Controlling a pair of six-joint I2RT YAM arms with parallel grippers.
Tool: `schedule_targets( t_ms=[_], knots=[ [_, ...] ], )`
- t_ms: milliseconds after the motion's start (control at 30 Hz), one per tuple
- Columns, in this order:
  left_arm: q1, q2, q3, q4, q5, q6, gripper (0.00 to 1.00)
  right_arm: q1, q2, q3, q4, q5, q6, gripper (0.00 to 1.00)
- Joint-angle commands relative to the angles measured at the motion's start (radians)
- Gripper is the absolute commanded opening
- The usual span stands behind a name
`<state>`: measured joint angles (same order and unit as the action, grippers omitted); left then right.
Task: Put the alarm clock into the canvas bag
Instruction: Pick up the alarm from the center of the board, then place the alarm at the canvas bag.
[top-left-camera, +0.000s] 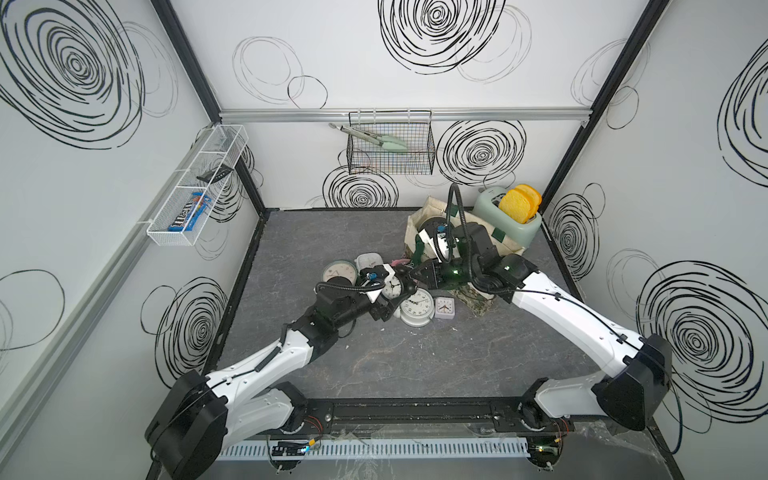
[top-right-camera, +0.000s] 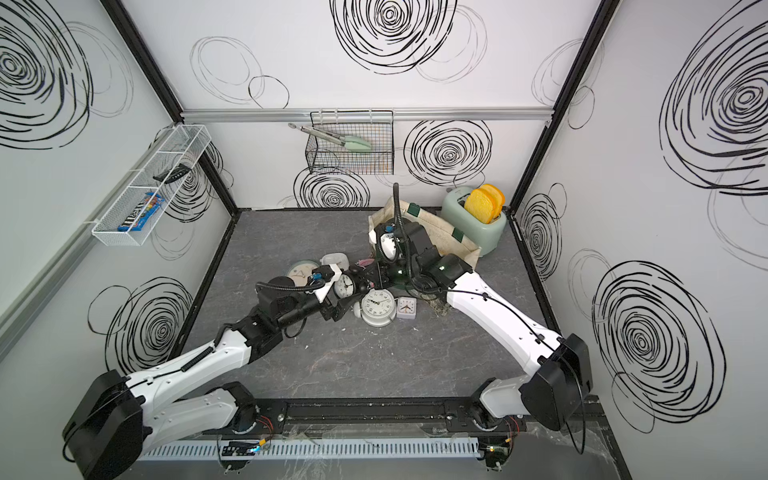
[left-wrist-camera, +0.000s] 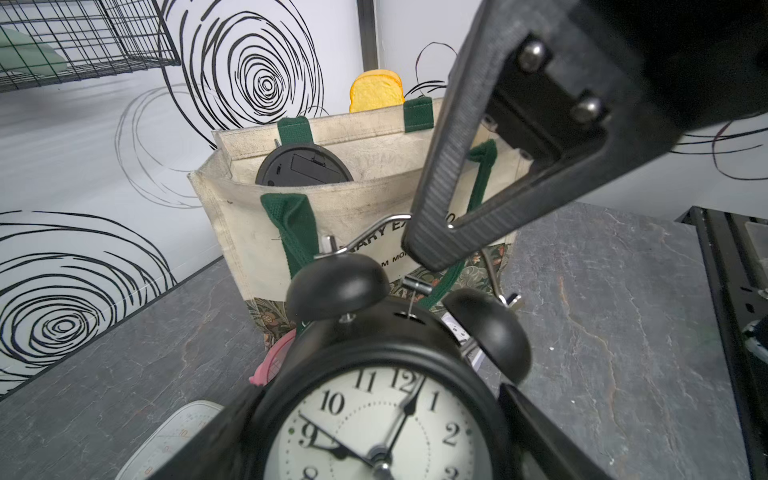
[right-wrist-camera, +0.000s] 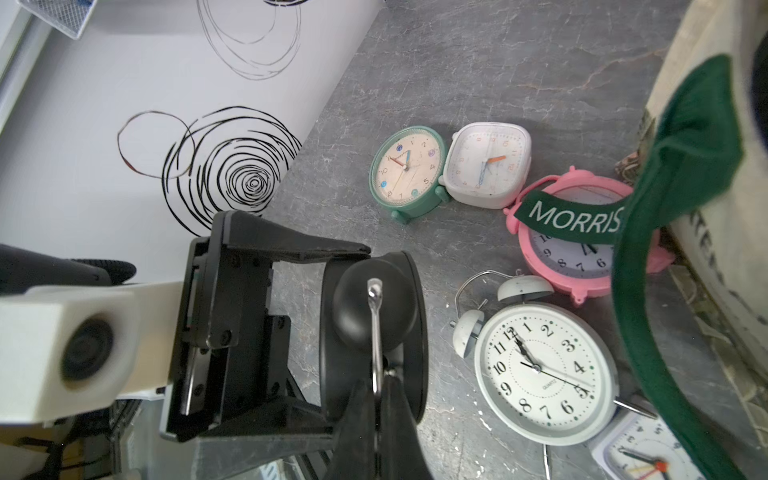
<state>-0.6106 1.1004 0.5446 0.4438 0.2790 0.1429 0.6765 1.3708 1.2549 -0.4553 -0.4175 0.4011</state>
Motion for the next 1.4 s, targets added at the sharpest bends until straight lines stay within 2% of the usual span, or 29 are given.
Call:
schedule_targets(
  t_ms=[0,67,100,233,333,467,700,933,1367],
  knots=[
    [-0.004,-0.010,0.030,0.097,-0.004,0.001,0.71,0.008,-0.004,-0.007,-0.016,-0.011,-0.009,0.00],
    [-0.006,-0.013,0.042,0.074,-0.012,-0.023,0.80,0.000,-0.014,0.006,-0.028,0.014,-0.023,0.00],
    [-0.006,-0.015,0.056,0.053,-0.026,-0.053,0.97,-0.012,-0.023,0.017,-0.030,0.026,-0.031,0.00],
    [-0.007,-0.057,0.080,0.024,-0.054,-0.139,0.96,-0.087,-0.067,0.082,-0.007,0.056,-0.033,0.00],
    [0.008,-0.116,0.058,0.042,-0.129,-0.203,0.96,-0.144,-0.083,0.151,-0.028,0.126,-0.031,0.00],
    [0.026,-0.121,0.109,-0.069,-0.233,-0.256,0.96,-0.289,-0.098,0.190,-0.065,0.175,-0.037,0.00],
    [0.028,-0.142,0.099,-0.067,-0.247,-0.296,0.96,-0.455,-0.081,0.180,-0.135,0.297,-0.112,0.00],
    [0.012,-0.151,0.098,-0.074,-0.251,-0.284,0.96,-0.477,-0.043,0.134,-0.128,0.305,-0.159,0.00],
    [-0.003,-0.147,0.094,-0.074,-0.253,-0.282,0.96,-0.459,0.071,0.098,-0.029,0.270,-0.148,0.00]
  ],
)
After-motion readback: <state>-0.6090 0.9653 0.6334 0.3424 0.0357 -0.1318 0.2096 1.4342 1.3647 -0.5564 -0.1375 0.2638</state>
